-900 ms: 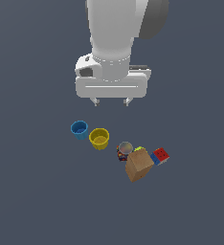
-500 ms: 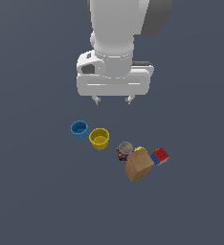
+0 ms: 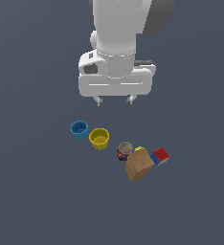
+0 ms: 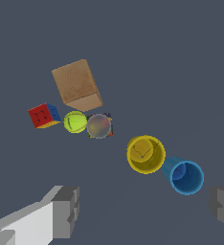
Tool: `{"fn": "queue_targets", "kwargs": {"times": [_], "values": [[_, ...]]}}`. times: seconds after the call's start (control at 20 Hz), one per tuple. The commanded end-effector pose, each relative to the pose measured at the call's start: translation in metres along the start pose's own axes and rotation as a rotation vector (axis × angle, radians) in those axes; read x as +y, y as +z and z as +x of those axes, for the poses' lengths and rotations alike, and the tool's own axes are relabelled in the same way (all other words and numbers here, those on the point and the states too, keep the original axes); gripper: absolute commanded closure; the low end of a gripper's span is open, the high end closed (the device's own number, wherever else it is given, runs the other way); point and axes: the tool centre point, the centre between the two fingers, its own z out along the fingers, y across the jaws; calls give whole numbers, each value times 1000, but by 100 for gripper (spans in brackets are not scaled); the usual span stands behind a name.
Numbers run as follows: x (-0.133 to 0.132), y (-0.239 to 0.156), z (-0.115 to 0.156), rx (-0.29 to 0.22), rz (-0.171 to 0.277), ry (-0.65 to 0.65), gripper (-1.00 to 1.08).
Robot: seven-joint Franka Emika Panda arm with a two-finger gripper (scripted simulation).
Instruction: Pick up a designated object from a clutter of objects.
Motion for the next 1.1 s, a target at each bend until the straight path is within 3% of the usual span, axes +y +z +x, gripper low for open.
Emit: {"fn": "queue_targets", "kwargs": {"times": [0.0,0.4,1.05], "values": [[-2,7,3,-1,-1,-4,-92],[-12,56,20,-2,-6,-27,-92],[-44,185,38,-5,-3,-88,-92]]}}
